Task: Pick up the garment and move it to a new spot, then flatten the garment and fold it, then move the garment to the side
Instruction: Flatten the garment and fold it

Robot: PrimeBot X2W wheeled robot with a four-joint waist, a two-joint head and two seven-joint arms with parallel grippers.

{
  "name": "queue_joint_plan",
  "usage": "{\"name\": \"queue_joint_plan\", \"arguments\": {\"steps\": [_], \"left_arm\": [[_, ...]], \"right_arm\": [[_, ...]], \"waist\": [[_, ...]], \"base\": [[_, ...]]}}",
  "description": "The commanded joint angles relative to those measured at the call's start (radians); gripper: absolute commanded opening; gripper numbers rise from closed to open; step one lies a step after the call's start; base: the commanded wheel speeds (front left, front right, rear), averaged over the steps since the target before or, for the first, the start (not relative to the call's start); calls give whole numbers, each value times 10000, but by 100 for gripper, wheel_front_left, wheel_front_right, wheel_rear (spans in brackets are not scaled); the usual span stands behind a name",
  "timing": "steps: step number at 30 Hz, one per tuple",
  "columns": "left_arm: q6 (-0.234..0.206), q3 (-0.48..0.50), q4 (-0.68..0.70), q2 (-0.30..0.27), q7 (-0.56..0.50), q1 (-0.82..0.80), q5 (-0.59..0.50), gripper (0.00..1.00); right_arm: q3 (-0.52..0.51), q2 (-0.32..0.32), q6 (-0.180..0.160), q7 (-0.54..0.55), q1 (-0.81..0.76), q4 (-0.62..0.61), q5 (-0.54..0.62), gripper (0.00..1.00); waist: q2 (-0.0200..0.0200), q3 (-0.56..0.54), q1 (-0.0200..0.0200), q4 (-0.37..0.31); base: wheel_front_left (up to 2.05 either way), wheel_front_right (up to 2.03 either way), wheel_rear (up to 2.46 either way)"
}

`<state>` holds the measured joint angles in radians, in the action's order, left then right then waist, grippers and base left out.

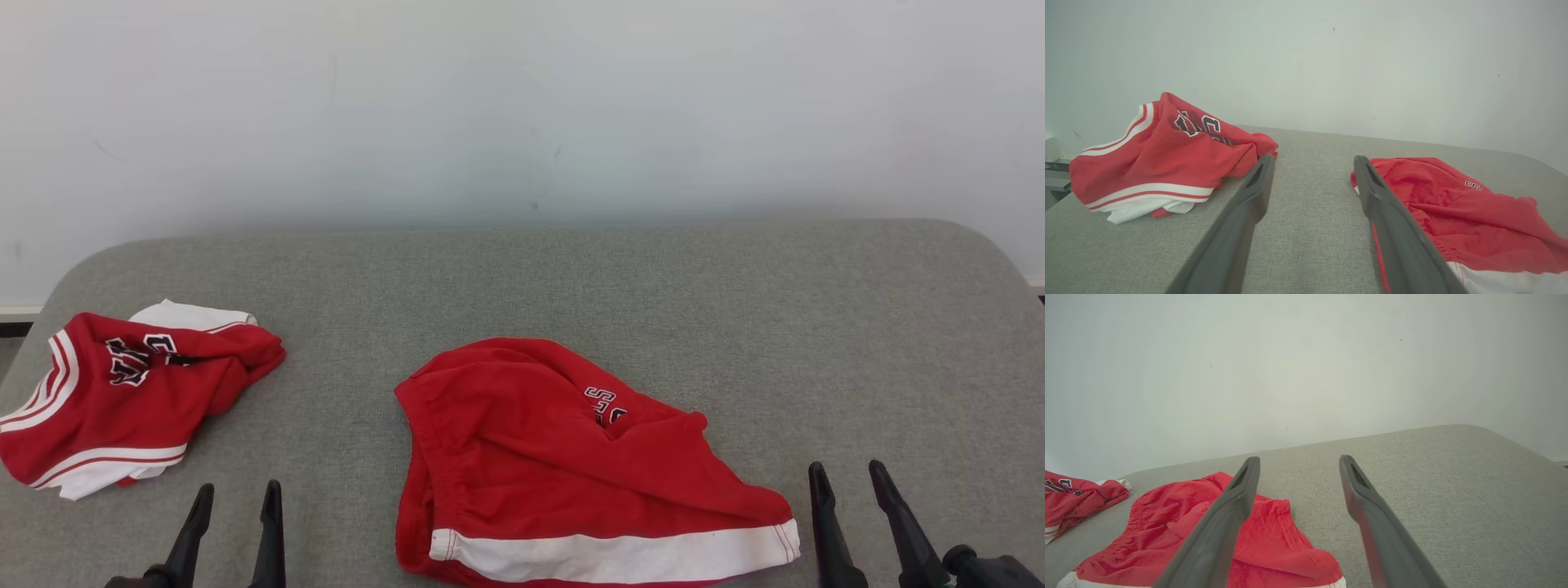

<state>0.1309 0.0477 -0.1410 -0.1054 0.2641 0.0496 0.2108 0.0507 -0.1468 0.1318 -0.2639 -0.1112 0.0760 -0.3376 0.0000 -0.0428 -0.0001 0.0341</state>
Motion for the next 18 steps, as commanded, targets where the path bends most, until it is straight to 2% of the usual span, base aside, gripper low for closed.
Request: {"name": "queue_joint_plan", "arguments": {"steps": [1, 18], "left_arm": [[-17, 36, 109, 55, 4, 164, -189, 100], [-16, 75, 347, 198, 4, 553, -419, 100]], "right_arm": [[24, 71, -23, -7, -161, -51, 110, 100], [308, 90, -23, -7, -310, 121, 315, 100]], "waist": [[0, -33, 1, 30], [0, -71, 1, 233]], "base": [[0, 0, 0], [0, 0, 0]]}}
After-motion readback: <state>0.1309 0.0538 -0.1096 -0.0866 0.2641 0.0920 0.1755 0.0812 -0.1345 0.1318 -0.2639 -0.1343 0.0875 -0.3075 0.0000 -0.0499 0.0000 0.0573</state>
